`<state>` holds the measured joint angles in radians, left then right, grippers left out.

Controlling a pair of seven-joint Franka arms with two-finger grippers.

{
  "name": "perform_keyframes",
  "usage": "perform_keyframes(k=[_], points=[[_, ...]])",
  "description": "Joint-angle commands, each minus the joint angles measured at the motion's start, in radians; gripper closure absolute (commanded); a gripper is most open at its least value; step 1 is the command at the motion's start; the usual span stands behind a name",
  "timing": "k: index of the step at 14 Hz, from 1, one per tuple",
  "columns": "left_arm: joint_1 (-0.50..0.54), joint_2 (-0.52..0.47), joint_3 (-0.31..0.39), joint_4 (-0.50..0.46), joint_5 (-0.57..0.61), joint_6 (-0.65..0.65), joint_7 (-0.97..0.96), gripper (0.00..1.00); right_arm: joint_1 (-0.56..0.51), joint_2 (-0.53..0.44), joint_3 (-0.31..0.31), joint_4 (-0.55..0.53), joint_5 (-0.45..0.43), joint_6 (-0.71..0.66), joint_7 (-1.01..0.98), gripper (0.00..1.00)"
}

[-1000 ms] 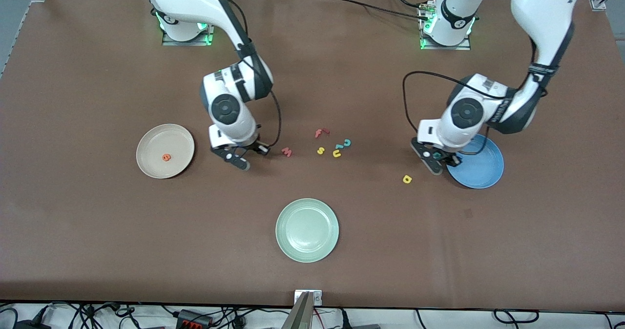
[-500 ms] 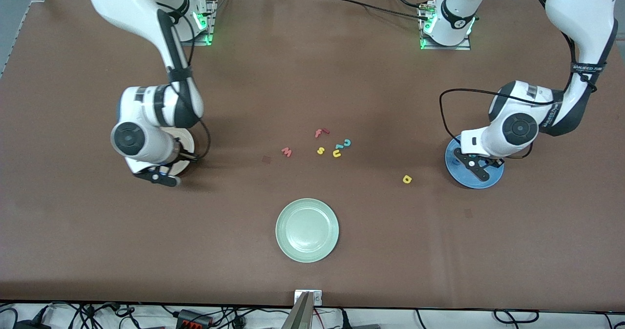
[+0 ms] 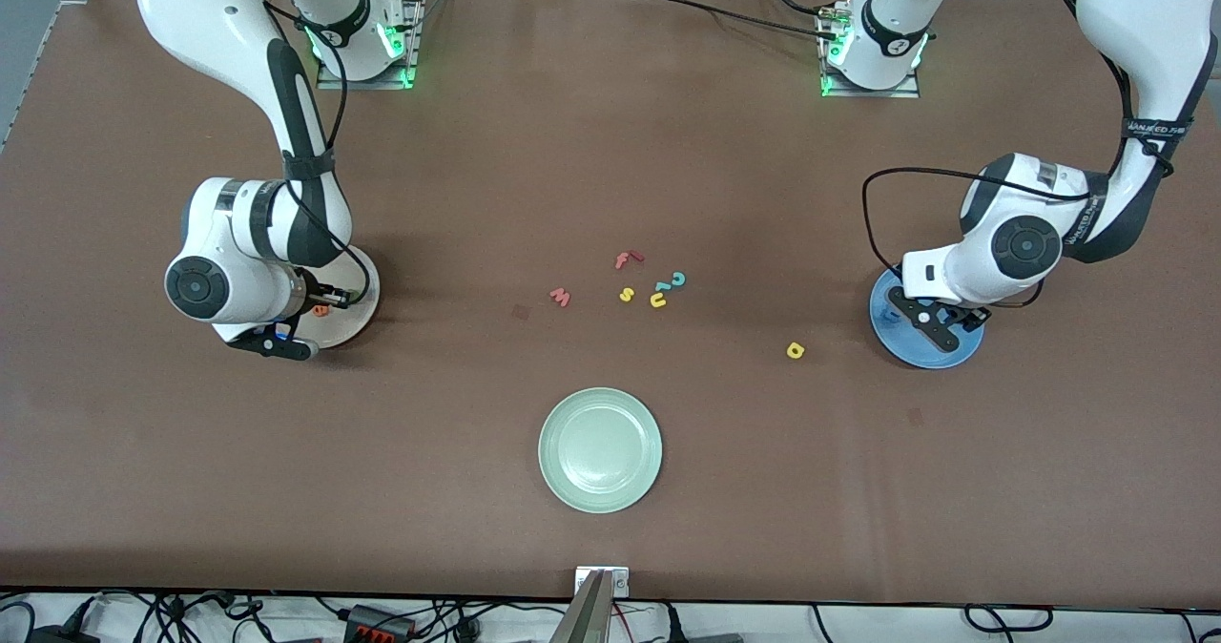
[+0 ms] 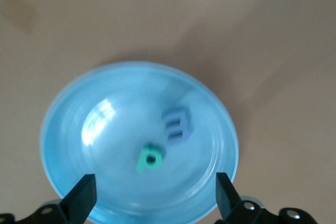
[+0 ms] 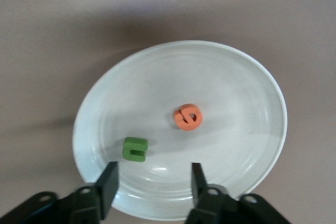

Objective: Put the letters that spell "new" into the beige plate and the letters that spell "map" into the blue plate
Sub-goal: 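Grasp pink w with the right gripper while the left gripper grasps yellow d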

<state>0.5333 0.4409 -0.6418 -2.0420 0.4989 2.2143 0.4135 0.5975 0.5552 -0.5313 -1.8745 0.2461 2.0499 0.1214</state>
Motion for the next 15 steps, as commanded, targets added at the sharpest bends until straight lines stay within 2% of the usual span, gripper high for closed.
perform_keyframes(k=[1, 3, 5, 7, 8, 10, 13, 15], points=[[-0.039, 0.074, -0.042, 0.119, 0.001, -0.012, -0.016, 0.00, 0.022, -0.040, 0.019, 0.018, 0.012, -0.010, -0.012, 0.00], [-0.111, 0.125, -0.041, 0.182, -0.002, -0.007, -0.109, 0.00, 0.066, -0.040, 0.059, 0.061, 0.019, 0.000, 0.000, 0.00], [-0.166, 0.179, -0.039, 0.215, -0.006, -0.002, -0.368, 0.00, 0.111, -0.028, 0.091, 0.098, 0.051, 0.010, -0.018, 0.00], [-0.246, 0.267, -0.030, 0.316, 0.013, 0.004, -0.533, 0.00, 0.155, -0.008, 0.137, 0.100, 0.059, 0.103, -0.070, 0.00], [-0.295, 0.291, -0.015, 0.353, 0.012, 0.013, -0.541, 0.00, 0.160, 0.002, 0.167, 0.100, 0.064, 0.133, -0.081, 0.02], [-0.329, 0.308, 0.020, 0.362, 0.033, 0.046, -0.542, 0.00, 0.168, 0.028, 0.203, 0.109, 0.047, 0.156, -0.147, 0.03], [-0.329, 0.326, 0.045, 0.339, 0.059, 0.087, -0.538, 0.00, 0.189, 0.081, 0.229, 0.132, 0.050, 0.210, -0.426, 0.02], [-0.317, 0.325, 0.047, 0.315, 0.124, 0.085, -0.538, 0.00, 0.191, 0.084, 0.250, 0.152, 0.050, 0.210, -0.471, 0.02]])
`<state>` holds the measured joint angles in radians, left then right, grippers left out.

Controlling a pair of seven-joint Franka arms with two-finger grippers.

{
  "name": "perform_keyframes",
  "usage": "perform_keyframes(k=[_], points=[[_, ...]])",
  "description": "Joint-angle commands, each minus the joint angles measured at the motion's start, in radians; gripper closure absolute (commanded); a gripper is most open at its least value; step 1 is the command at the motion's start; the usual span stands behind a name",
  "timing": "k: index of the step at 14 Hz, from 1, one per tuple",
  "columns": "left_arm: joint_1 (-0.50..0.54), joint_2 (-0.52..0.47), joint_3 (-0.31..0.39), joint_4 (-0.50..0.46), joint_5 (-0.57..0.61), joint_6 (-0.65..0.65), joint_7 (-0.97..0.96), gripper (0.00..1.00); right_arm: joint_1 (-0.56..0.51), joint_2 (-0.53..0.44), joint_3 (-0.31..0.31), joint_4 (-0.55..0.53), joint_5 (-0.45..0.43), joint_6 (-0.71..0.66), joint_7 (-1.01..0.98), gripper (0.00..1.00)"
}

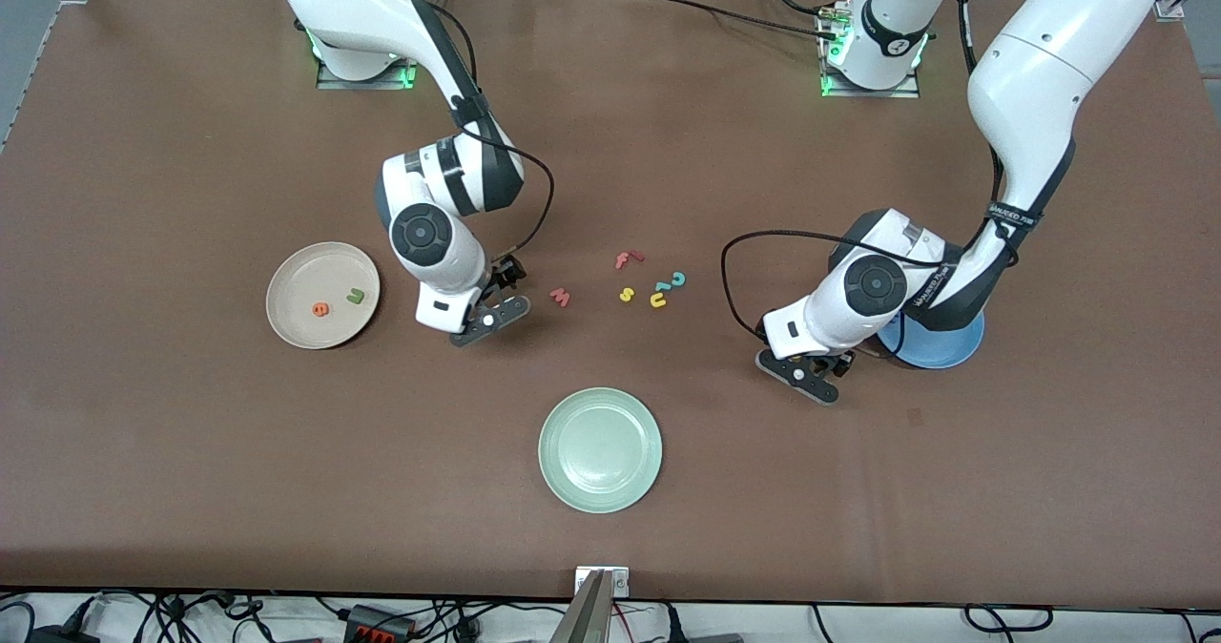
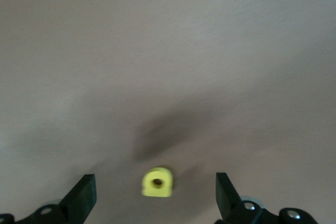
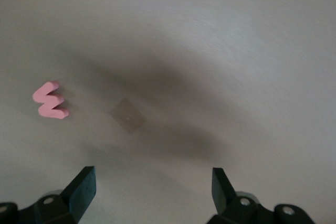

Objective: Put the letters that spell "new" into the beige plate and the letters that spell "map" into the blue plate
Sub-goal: 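Grasp pink w with the right gripper while the left gripper grasps yellow d, then drop pink w on beige plate while the left gripper drops d on blue plate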

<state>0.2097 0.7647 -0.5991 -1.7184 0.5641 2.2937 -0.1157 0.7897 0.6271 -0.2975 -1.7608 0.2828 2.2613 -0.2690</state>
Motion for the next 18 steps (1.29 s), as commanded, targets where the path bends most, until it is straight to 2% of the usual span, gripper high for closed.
perform_keyframes(k=[1, 3, 6, 7, 10, 11, 12, 13, 14, 17, 18], points=[[0.010, 0.002, 0.005, -0.024, 0.059, 0.007, -0.009, 0.00, 0.000, 0.013, 0.030, 0.053, 0.012, -0.003, -0.087, 0.02], [0.000, 0.005, 0.007, -0.044, 0.060, 0.013, -0.018, 0.00, 0.002, 0.051, 0.055, 0.104, 0.003, -0.003, -0.105, 0.03], [-0.003, 0.008, 0.019, -0.046, 0.066, 0.015, -0.018, 0.00, 0.043, 0.123, 0.055, 0.161, -0.016, -0.003, -0.133, 0.04], [-0.003, 0.013, 0.024, -0.046, 0.083, 0.015, -0.016, 0.03, 0.046, 0.135, 0.057, 0.178, -0.023, -0.003, -0.133, 0.05], [-0.004, 0.018, 0.024, -0.044, 0.097, 0.016, -0.016, 0.44, 0.077, 0.157, 0.057, 0.185, -0.025, -0.002, -0.128, 0.09], [-0.006, 0.022, 0.022, -0.041, 0.097, 0.026, -0.016, 0.49, 0.086, 0.160, 0.055, 0.185, -0.027, -0.002, -0.128, 0.14], [-0.007, 0.025, 0.022, -0.041, 0.099, 0.047, -0.016, 0.49, 0.086, 0.163, 0.055, 0.185, -0.027, -0.002, -0.128, 0.20], [-0.009, 0.030, 0.022, -0.041, 0.097, 0.062, -0.016, 0.49, 0.086, 0.164, 0.055, 0.185, -0.027, -0.002, -0.128, 0.30], [-0.009, 0.036, 0.022, -0.040, 0.099, 0.066, -0.015, 0.53, 0.088, 0.169, 0.055, 0.188, -0.027, 0.000, -0.128, 0.40], [-0.006, 0.033, 0.021, -0.040, 0.099, 0.062, -0.006, 0.82, 0.095, 0.174, 0.055, 0.202, -0.030, -0.002, -0.130, 0.53], [-0.001, 0.031, 0.021, -0.041, 0.099, 0.059, -0.006, 0.87, 0.095, 0.178, 0.055, 0.202, -0.042, -0.002, -0.131, 0.54]])
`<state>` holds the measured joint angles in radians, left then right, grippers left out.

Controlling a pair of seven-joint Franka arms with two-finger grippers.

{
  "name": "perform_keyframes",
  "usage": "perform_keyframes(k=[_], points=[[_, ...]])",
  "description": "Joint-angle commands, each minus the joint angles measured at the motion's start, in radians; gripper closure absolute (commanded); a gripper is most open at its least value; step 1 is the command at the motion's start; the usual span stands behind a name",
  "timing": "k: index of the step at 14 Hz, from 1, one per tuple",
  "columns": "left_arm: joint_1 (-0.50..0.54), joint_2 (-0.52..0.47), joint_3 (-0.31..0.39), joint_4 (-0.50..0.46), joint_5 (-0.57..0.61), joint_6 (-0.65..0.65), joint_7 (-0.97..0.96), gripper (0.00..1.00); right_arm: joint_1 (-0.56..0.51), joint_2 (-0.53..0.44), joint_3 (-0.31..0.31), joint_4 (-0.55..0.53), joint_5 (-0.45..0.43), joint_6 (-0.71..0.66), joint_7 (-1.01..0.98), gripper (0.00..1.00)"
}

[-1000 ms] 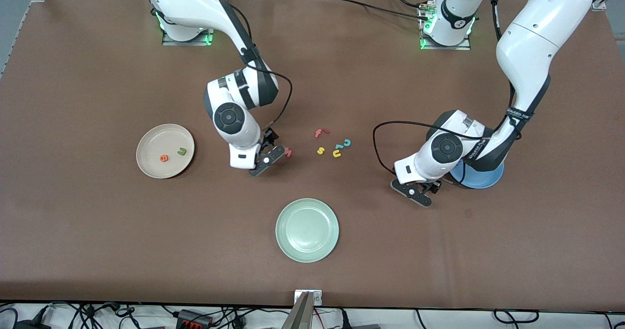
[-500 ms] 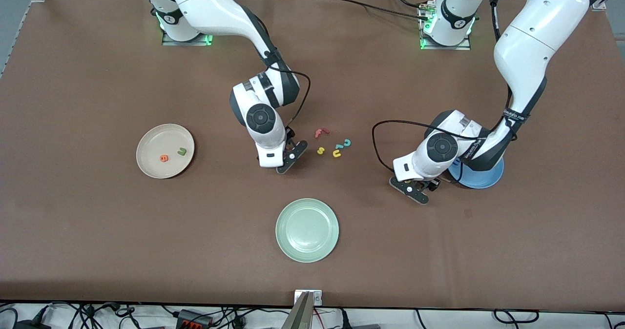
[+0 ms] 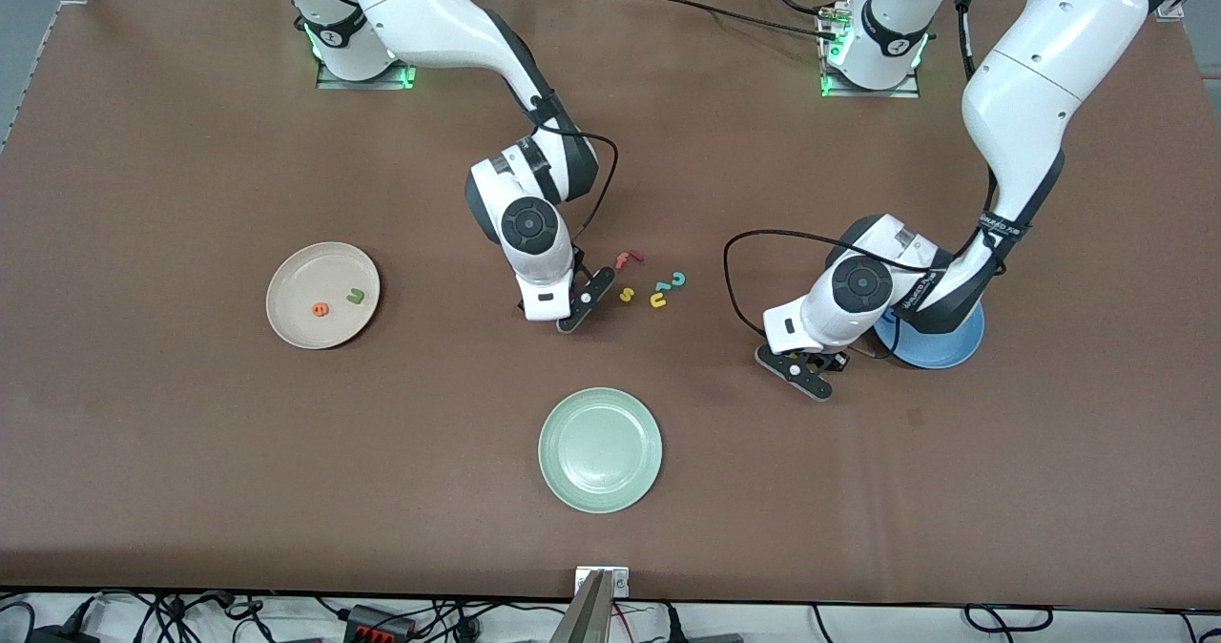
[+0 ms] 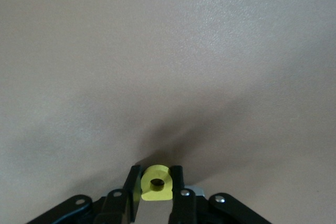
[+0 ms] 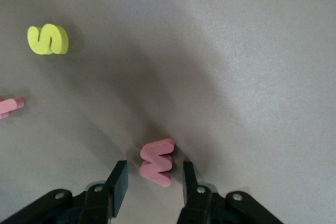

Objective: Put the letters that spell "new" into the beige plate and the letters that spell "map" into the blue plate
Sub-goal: 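Drop pink w on beige plate while the left gripper drops d on blue plate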

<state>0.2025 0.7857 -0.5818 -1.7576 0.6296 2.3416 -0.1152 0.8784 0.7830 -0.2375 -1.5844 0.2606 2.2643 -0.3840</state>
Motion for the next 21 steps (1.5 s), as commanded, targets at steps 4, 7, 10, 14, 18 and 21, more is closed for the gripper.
perform_keyframes(k=[4, 7, 10, 14, 18, 21], points=[[0.031, -0.046, -0.004, 0.000, 0.030, -0.063, 0.028, 0.90, 0.004, 0.024, -0.008, 0.027, -0.026, -0.005, -0.015, 0.73], [0.127, -0.114, -0.088, 0.010, 0.028, -0.252, 0.049, 0.90, -0.009, 0.025, -0.009, 0.029, -0.027, -0.005, -0.012, 0.81], [0.265, -0.137, -0.163, 0.010, 0.028, -0.431, 0.126, 0.90, -0.022, 0.018, -0.046, 0.027, -0.041, -0.017, -0.010, 0.85], [0.406, -0.135, -0.211, -0.040, 0.028, -0.502, 0.210, 0.89, -0.036, -0.007, -0.213, 0.029, -0.040, -0.139, 0.025, 0.82], [0.459, -0.135, -0.217, -0.091, 0.028, -0.484, 0.210, 0.00, -0.052, -0.060, -0.390, 0.020, -0.037, -0.403, 0.020, 0.81], [0.477, -0.148, -0.277, -0.077, 0.028, -0.510, 0.209, 0.00, -0.076, -0.125, -0.451, -0.081, -0.031, -0.503, 0.016, 0.81]])
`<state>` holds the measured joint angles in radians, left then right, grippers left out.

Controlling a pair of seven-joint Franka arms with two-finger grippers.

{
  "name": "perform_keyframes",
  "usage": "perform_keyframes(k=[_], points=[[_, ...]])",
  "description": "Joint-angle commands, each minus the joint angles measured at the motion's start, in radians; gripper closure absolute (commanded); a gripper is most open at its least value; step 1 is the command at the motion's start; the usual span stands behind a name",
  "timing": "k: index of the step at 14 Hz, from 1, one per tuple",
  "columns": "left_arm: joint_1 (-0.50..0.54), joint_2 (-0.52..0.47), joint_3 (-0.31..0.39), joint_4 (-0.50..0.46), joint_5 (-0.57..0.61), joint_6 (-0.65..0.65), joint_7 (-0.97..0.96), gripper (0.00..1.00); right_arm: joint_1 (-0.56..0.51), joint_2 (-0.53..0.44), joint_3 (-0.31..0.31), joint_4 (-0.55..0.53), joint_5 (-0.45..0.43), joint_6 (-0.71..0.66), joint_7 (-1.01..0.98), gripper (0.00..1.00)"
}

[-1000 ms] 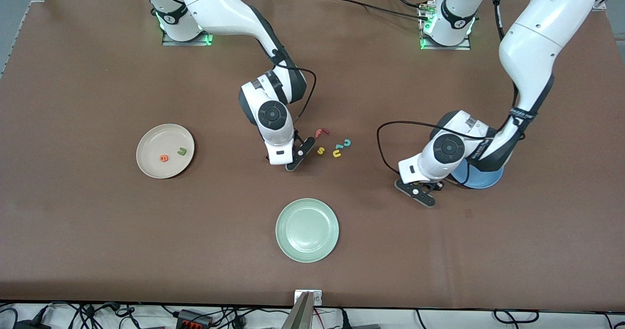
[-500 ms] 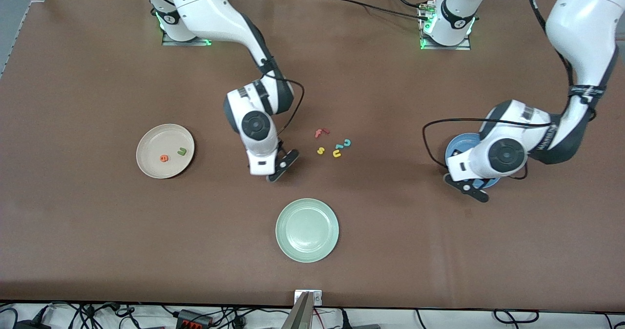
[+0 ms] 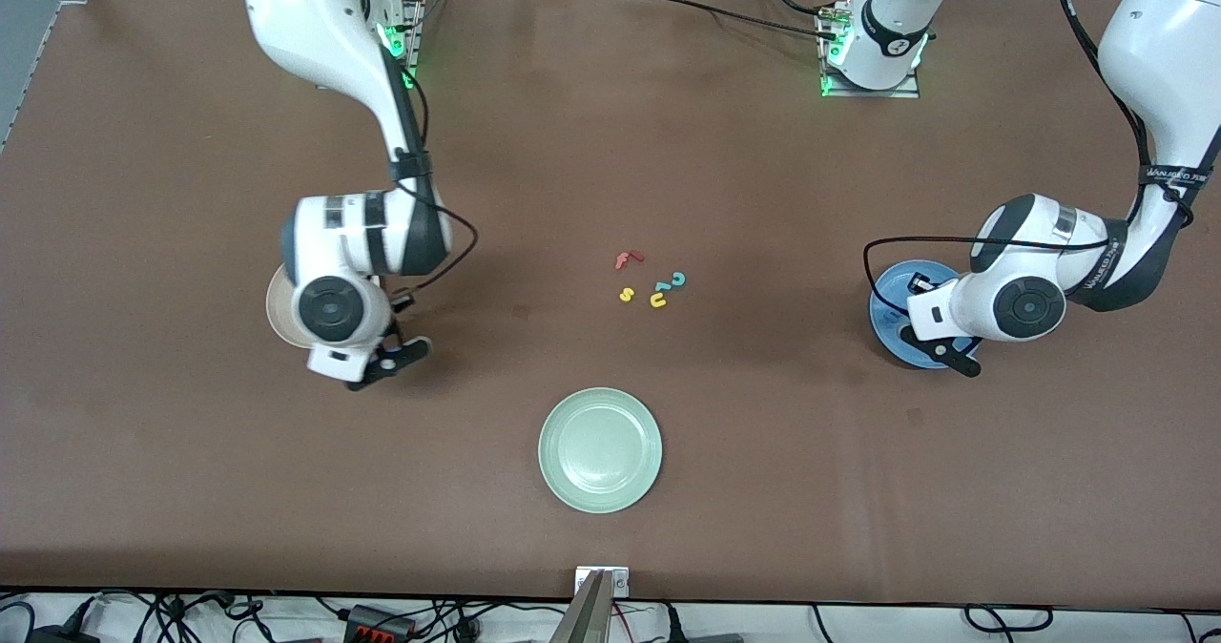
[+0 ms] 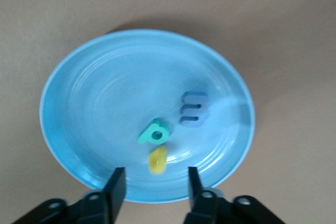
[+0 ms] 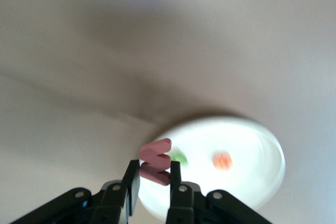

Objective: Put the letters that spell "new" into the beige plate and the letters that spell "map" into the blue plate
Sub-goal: 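Drop pink w on beige plate while the left gripper drops d on blue plate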

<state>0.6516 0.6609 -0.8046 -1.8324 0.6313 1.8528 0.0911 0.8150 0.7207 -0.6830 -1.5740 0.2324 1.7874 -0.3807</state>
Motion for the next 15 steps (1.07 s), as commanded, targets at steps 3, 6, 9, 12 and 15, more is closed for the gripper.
perform_keyframes(k=[3, 6, 9, 12, 15], points=[[0.039, -0.044, -0.111, 0.019, 0.019, -0.066, -0.005, 0.00, -0.065, -0.110, -0.006, -0.247, 0.004, 0.045, 0.009, 0.75], [0.060, -0.047, -0.178, 0.088, 0.011, -0.168, -0.008, 0.00, -0.094, -0.107, -0.004, -0.314, 0.011, 0.112, 0.009, 0.00], [0.103, -0.047, -0.278, 0.165, 0.011, -0.260, -0.008, 0.00, -0.102, -0.115, -0.006, -0.270, 0.056, 0.092, 0.023, 0.00], [0.091, -0.046, -0.335, 0.290, 0.007, -0.369, -0.010, 0.00, -0.117, -0.144, -0.025, -0.106, 0.070, -0.018, 0.029, 0.00], [0.088, -0.046, -0.375, 0.421, -0.040, -0.458, -0.017, 0.00, -0.119, -0.144, -0.070, 0.059, 0.099, -0.097, 0.025, 0.00]])
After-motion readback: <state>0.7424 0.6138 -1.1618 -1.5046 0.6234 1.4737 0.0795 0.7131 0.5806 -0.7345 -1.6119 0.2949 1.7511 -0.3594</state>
